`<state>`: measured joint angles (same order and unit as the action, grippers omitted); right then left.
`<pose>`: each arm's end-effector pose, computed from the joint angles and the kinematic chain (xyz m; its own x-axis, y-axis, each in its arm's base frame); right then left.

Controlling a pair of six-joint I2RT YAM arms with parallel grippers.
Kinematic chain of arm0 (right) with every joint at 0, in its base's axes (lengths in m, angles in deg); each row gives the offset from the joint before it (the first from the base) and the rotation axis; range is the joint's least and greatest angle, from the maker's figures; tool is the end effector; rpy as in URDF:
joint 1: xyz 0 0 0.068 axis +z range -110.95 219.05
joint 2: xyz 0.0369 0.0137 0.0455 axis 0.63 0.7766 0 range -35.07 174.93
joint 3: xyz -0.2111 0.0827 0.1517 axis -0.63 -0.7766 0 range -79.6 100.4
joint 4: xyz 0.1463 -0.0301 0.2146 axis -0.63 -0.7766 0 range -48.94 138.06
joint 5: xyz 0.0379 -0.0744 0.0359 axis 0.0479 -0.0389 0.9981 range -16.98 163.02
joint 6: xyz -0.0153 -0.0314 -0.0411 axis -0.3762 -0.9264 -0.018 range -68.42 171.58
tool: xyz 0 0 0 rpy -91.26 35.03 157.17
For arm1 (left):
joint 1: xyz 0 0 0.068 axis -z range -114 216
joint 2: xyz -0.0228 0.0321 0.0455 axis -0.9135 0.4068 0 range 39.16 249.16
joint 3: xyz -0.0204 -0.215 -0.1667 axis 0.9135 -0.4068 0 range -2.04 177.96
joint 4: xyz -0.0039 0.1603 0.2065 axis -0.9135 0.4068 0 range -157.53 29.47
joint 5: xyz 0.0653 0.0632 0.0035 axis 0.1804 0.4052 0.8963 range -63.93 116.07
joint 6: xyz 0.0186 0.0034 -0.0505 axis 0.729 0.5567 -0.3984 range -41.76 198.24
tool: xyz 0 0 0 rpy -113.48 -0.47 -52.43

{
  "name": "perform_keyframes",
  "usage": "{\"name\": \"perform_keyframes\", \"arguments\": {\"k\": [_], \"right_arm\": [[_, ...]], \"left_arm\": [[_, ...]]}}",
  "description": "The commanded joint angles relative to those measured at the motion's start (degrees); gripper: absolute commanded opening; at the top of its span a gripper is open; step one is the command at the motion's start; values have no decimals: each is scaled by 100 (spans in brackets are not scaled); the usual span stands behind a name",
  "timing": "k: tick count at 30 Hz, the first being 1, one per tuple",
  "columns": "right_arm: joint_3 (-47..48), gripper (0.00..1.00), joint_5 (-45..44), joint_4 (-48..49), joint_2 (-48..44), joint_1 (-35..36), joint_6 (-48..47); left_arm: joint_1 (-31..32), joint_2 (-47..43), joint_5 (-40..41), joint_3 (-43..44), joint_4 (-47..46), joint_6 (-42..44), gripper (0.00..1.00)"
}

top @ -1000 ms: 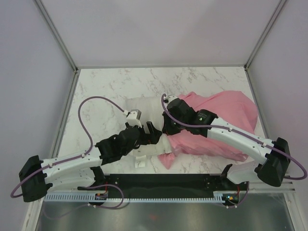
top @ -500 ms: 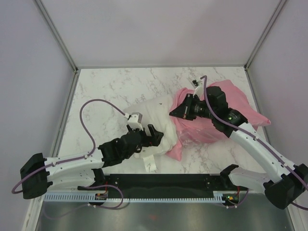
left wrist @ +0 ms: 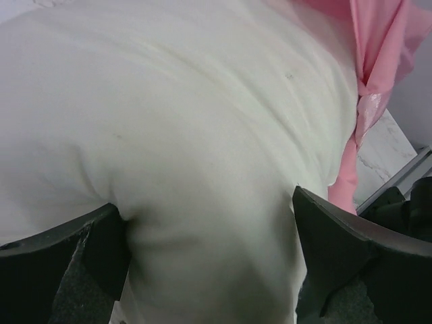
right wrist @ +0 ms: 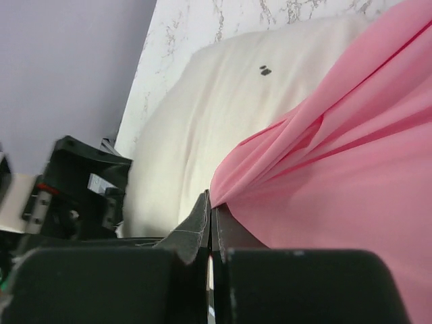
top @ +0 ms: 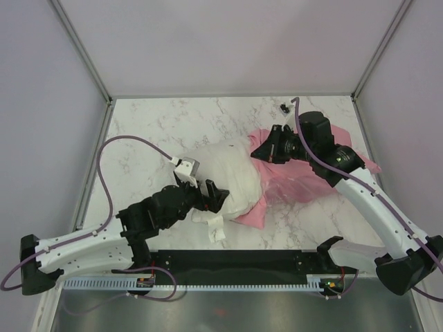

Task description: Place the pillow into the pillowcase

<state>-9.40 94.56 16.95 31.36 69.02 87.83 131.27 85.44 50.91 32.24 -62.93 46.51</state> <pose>0.2101 0.1363 0.3823 -0.7628 0.1951 -0.6166 -0.3672 0.6542 0.6612 0.0936 -0.1678 0.2817 -0.4466 -0.1713 -0.8782 0.4950 0.7703 -0.4020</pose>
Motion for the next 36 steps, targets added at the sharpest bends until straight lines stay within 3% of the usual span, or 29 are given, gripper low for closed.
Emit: {"name": "perform_keyframes", "arguments": {"k": [1,6,10,12,14,17,20,21,24,28,32,36], "right_arm": [[469,0,96,9,-236,8,-346],[565,0,-71,-281,-263,-80,-601],[653,0,-202,-430,-280,-141,-689],[680,0,-203,-439,-271,-194,-681],[794,0,-151,-439,-228,-246,-672],[1057,0,-141,-466,-131,-282,-637],[1365,0,-133,-518,-17,-317,-637],[1496,0,-115,-553,44,-317,-637],[1655,0,-80,-571,124,-343,-637],[1743,0,60,-554,247,-352,-584],[1560,0,648,-29,344,-352,-165],[831,0,993,921,318,-282,593]], "left_arm": [[82,-373,205,851,891,588,100],[82,-357,336,1677,2007,826,100],[82,-181,724,2064,2256,1045,100],[82,-41,506,2258,2212,1229,99],[82,169,-257,2381,1871,1571,97],[82,546,-1444,2329,1054,2036,85],[-31,1022,-2139,2459,614,2240,62],[-128,1362,-2402,2495,525,2258,50],[-699,1952,-3536,2583,51,2004,26],[-1691,2806,-4721,2513,-625,1373,17],[-1799,3658,-4937,2417,-1354,898,5],[-2062,4300,-4883,1872,-3547,-200,2]]}}
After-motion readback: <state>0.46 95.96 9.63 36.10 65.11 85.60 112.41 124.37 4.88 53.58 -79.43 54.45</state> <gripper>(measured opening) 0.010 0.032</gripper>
